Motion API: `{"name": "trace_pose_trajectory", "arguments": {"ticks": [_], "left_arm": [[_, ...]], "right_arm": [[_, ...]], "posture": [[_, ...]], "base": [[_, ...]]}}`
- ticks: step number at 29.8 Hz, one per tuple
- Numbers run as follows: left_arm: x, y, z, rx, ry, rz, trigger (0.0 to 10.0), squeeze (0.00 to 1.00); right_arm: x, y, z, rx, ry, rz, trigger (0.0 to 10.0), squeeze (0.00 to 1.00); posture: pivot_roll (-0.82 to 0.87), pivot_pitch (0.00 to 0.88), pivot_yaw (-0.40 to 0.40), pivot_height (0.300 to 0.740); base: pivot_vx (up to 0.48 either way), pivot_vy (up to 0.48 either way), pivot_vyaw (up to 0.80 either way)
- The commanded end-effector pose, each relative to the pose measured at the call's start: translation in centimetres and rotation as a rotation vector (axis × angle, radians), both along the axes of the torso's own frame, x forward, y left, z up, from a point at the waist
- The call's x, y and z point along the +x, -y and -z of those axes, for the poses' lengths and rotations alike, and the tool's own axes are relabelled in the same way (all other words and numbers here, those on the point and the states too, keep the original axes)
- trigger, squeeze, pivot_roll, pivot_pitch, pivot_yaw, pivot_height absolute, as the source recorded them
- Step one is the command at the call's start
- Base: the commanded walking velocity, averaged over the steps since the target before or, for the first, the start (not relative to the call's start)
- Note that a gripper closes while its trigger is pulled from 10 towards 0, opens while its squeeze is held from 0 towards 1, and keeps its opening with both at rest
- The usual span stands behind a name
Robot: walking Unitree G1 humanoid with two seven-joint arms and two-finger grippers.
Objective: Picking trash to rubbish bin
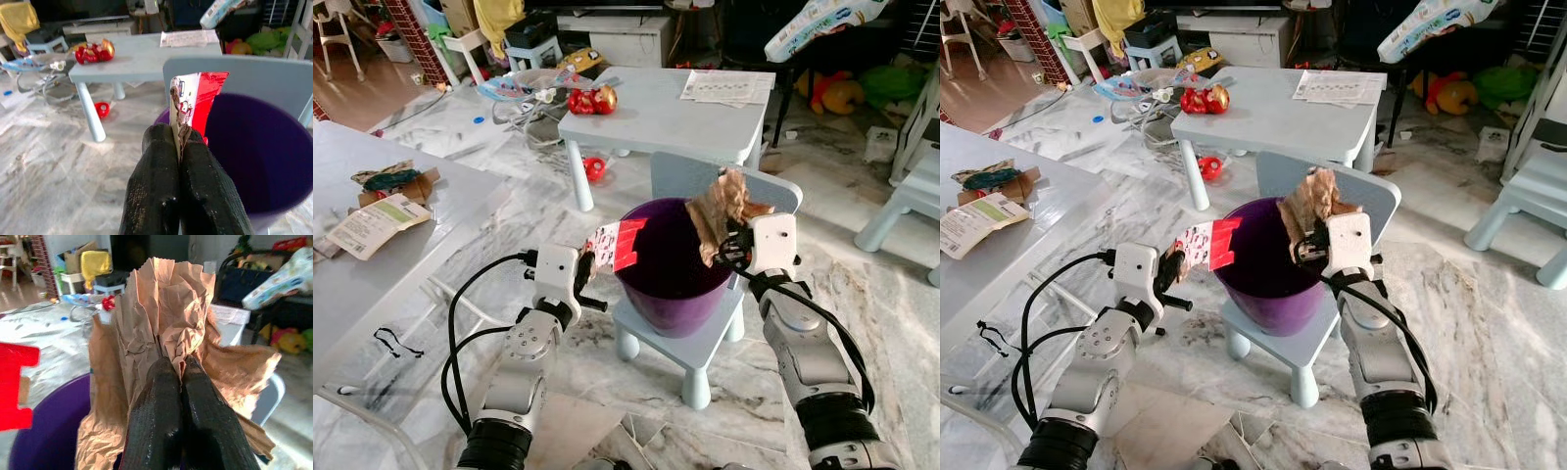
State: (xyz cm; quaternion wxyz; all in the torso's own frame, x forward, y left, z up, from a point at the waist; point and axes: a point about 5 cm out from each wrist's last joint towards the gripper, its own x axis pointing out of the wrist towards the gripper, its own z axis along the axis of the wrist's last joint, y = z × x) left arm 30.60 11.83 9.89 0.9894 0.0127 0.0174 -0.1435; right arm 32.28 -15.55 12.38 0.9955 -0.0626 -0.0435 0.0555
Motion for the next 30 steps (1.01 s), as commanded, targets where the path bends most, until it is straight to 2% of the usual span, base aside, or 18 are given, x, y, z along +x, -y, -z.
{"name": "trace_pose_trajectory", "arguments": {"ticks": [1,12,23,30], "left_arm": [[0.3,-0.6,-1.0,-0.002,0.042,-0.016,10.0,0.0],[0.4,-0.3,-0.6,-0.006,0.031,-0.021,10.0,0.0],[0.1,-0.9,-0.2,-0.019,0.025,-0.055,10.0,0.0],[0.0,-1.4,0.2,-0.005,0.015,-0.107,10.0,0.0]], "right_arm": [[-0.1,-0.4,-0.7,-0.004,0.04,-0.012,10.0,0.0],[-0.7,-0.6,-0.3,0.004,0.035,-0.01,10.0,0.0],[-0.7,-0.4,-0.2,0.0,0.025,-0.019,10.0,0.0],[-0.7,-1.3,-0.3,0.02,0.017,-0.095,10.0,0.0]], "posture": [[-0.02,0.12,0.149,0.74],[-0.03,0.114,0.145,0.74],[-0.03,0.115,0.131,0.74],[-0.04,0.115,0.131,0.74]], "base": [[0.311,0.0,0.0],[0.298,0.0,0.0],[0.0,0.0,0.0],[0.0,0.0,0.0]]}}
